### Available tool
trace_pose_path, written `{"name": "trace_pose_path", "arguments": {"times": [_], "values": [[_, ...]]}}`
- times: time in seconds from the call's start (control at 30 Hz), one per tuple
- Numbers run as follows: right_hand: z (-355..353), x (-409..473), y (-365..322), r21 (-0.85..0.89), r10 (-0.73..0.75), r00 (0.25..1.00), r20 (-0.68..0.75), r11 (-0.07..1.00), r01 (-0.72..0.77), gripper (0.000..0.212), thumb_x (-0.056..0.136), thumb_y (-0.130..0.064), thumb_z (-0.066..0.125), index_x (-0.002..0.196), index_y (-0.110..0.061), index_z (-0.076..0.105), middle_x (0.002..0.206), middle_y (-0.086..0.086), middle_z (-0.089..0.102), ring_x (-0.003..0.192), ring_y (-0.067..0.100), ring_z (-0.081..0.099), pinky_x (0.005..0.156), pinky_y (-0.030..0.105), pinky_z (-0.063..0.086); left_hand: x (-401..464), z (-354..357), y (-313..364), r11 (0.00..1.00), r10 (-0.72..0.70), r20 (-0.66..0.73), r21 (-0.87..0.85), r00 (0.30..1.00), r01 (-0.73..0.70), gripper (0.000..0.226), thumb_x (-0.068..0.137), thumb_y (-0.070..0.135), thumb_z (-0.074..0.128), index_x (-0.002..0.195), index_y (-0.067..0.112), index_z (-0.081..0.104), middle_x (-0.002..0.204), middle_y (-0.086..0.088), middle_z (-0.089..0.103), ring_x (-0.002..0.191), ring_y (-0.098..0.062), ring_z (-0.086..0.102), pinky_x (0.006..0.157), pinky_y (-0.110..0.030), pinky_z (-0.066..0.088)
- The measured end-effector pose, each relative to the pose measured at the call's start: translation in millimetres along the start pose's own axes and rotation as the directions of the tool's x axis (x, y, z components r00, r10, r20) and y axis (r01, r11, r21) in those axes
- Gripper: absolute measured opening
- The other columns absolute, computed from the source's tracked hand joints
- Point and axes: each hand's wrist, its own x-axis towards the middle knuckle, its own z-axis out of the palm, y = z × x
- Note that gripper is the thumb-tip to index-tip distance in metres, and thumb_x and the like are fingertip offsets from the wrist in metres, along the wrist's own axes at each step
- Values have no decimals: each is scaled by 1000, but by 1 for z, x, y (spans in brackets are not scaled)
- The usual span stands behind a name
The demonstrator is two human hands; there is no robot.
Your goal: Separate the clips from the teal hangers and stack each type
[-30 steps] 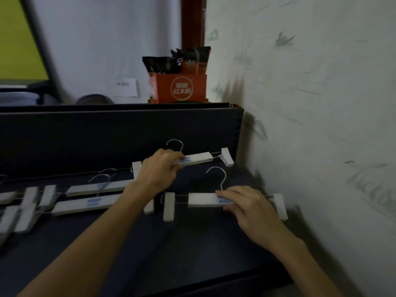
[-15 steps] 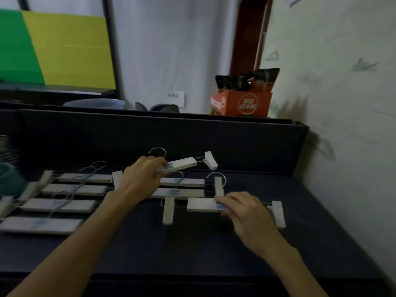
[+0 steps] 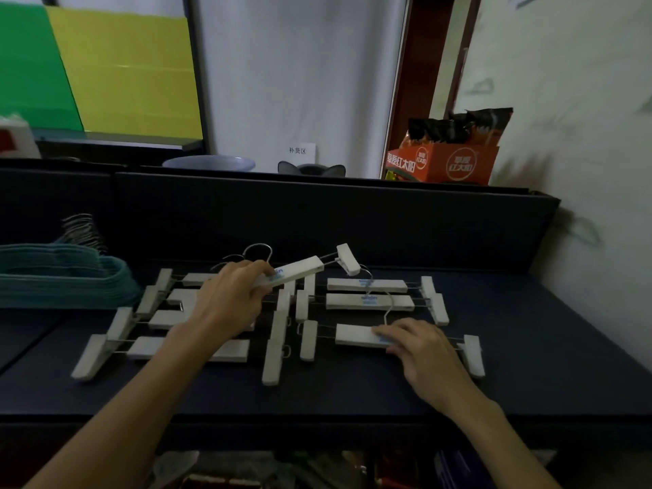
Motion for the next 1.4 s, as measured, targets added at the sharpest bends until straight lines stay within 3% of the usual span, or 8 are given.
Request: {"name": "trace_pose_path", "arguments": {"times": [0.27, 0.47, 0.87, 1.03, 1.13, 1.23, 1.4], "values": [[9, 19, 5, 14, 26, 999, 33, 1000, -27, 38, 83, -9, 66, 116, -29, 64, 105, -6, 65, 96, 16, 58, 89, 37, 47, 8, 2, -10, 997, 34, -18, -62, 999, -36, 31, 89, 24, 57, 120, 26, 52, 111, 4, 54, 95, -8, 47, 73, -25, 41], [13, 27, 9, 40, -19, 999, 26, 999, 18, 40, 80, -5, 68, 114, -25, 65, 105, -6, 67, 96, 15, 61, 89, 37, 49, 19, 7, -11, 994, 46, -18, -98, 999, -47, 33, 89, 22, 57, 122, 25, 51, 115, 3, 53, 101, -10, 46, 78, -27, 41], [13, 33, 12, 38, -24, 998, 55, 999, 22, 39, 85, -9, 63, 119, -28, 62, 115, -7, 63, 107, 11, 52, 96, 29, 42, 20, 10, -14, 996, 17, 8, -84, 1000, -16, 32, 90, 25, 56, 122, 28, 51, 115, 6, 53, 97, -8, 47, 79, -29, 45], [10, 31, 6, -34, -49, 999, 15, 998, 49, 38, 79, -9, 70, 113, -26, 65, 108, -7, 66, 104, 12, 56, 97, 37, 45, 6, 3, -18, 998, 5, -6, -70, 1000, -5, 32, 92, 24, 54, 124, 26, 51, 117, 4, 53, 104, -11, 48, 80, -26, 42], [6, 28, 1, -94, -29, 999, 24, 995, 31, 43, 83, -14, 68, 123, -27, 59, 122, -4, 58, 111, 18, 53, 100, 35, 42, -5, -2, -19, 997, 26, -13, -75, 1000, -27, 33, 92, 23, 54, 124, 26, 51, 118, 4, 53, 102, -10, 47, 78, -26, 42], [-7, 24, -5, -89, 8, 998, 67, 996, -2, 54, 88, -24, 61, 137, -33, 41, 131, -8, 49, 118, 13, 44, 105, 30, 34, -17, -4, -22, 997, 67, -5, -47, 998, -67, 34, 91, 22, 54, 125, 27, 50, 119, 3, 53, 103, -12, 47, 80, -29, 45], [-46, 1, -6, -8, 105, 988, -110, 994, -106, 56, 88, -17, 61, 139, -29, 41, 123, -5, 55, 109, 11, 50, 94, 29, 41, -27, -2, -3, 979, 190, -46, -61, 981, -193, 33, 92, 19, 53, 125, 22, 53, 122, 1, 55, 107, -15, 48, 78, -24, 37]]}}
